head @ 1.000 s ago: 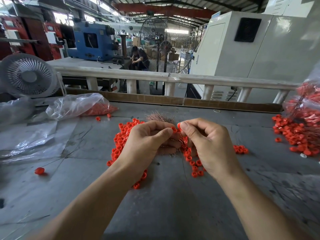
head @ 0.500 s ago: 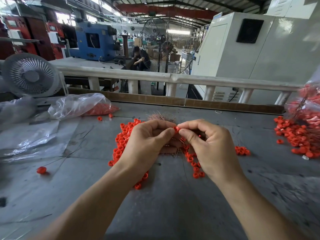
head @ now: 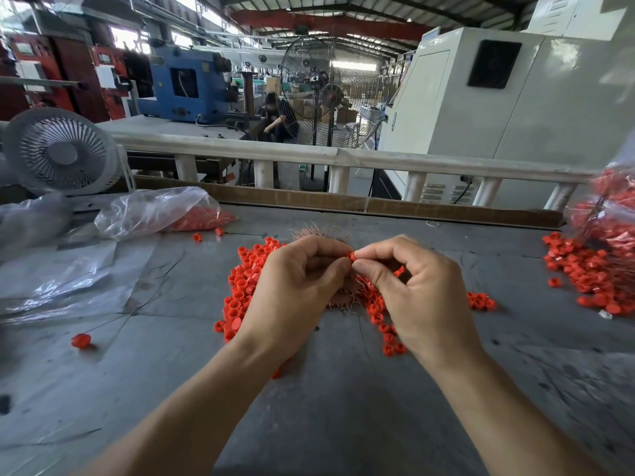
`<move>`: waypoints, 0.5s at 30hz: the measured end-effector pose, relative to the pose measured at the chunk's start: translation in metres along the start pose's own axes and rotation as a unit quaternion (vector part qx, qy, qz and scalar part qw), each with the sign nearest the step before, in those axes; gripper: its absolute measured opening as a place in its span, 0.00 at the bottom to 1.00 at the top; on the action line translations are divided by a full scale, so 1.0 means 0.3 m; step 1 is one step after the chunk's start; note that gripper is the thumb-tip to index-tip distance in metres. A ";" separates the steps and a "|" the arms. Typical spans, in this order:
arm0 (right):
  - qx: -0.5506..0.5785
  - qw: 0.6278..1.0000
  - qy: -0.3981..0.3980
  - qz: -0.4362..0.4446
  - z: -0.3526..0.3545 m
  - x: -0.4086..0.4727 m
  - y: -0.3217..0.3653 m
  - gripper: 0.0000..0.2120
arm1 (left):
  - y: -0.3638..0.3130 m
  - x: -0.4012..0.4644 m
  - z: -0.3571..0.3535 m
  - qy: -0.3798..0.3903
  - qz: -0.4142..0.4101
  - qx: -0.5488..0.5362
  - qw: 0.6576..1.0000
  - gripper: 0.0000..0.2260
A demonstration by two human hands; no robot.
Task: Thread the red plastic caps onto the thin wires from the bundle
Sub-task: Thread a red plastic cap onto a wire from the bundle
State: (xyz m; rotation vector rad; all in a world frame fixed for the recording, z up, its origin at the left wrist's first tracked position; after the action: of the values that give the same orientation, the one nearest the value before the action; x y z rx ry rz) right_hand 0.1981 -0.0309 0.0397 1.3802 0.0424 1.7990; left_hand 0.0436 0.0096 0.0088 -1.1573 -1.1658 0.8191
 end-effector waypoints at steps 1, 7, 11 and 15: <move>-0.005 1.000 0.002 0.004 0.000 0.001 0.001 0.03 | -0.001 -0.001 0.001 -0.002 -0.004 0.006 1.000 0.06; 0.038 0.998 -0.008 -0.041 -0.001 -0.005 -0.018 0.03 | -0.005 -0.003 0.005 -0.001 -0.020 0.012 1.000 0.06; 0.059 0.997 -0.002 -0.053 -0.005 -0.006 -0.025 0.05 | -0.001 0.006 0.009 0.005 -0.005 -0.016 1.000 0.05; 0.070 0.996 0.004 -0.061 -0.002 -0.009 -0.026 0.05 | -0.003 0.006 0.010 0.012 -0.005 -0.024 1.000 0.06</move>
State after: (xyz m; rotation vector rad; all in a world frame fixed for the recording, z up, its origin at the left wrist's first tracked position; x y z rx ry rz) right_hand 0.2024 -0.0274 0.0336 1.4370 0.2568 1.7255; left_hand 0.0410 0.0118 0.0099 -1.1961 -1.1762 0.7715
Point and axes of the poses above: each hand's wrist, its own x-axis towards the middle knuckle, its own z-axis out of the back of the hand, y = z × x, the point moved 4 cm from there along x, towards the middle knuckle, and after that the axes turned 9 degrees about z, right-handed, at the moved point
